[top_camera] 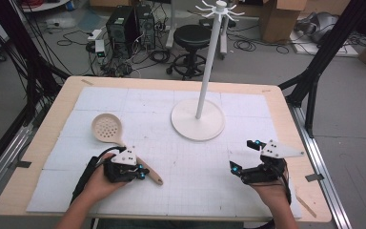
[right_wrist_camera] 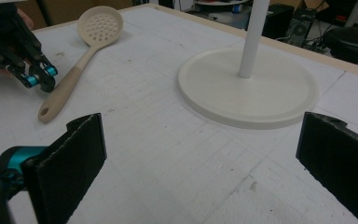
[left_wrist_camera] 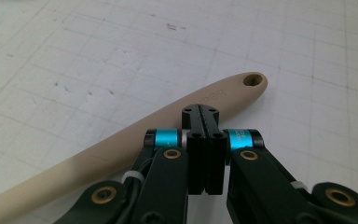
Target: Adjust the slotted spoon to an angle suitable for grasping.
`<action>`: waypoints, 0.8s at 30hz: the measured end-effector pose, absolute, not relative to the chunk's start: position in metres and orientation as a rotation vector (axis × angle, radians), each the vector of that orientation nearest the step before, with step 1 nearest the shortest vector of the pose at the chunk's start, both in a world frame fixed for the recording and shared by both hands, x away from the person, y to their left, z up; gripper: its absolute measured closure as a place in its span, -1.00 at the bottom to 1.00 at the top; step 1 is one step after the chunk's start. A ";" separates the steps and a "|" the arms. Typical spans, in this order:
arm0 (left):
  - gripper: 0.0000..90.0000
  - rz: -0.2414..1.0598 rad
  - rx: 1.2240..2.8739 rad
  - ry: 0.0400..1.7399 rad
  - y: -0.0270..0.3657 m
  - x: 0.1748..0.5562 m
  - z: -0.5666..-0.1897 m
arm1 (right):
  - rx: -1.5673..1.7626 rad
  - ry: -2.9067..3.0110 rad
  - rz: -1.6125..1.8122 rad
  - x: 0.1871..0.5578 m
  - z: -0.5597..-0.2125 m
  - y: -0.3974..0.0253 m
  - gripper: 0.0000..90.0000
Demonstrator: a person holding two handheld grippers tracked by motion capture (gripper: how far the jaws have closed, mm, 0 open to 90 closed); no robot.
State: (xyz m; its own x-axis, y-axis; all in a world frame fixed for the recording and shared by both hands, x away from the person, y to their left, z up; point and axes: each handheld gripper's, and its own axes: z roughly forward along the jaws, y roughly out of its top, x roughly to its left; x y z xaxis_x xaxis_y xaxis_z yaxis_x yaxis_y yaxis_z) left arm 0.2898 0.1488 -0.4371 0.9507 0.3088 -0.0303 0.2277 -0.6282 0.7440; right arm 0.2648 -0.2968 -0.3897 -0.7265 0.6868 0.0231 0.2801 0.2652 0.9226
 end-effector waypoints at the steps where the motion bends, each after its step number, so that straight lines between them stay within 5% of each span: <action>1: 0.99 0.134 2.272 0.390 0.144 0.293 -0.437 | 0.873 2.158 1.451 0.265 -0.390 -0.296 -0.99; 24: 0.99 0.243 2.267 0.499 0.089 0.344 -0.436 | 0.900 2.162 1.449 0.266 -0.395 -0.300 -0.99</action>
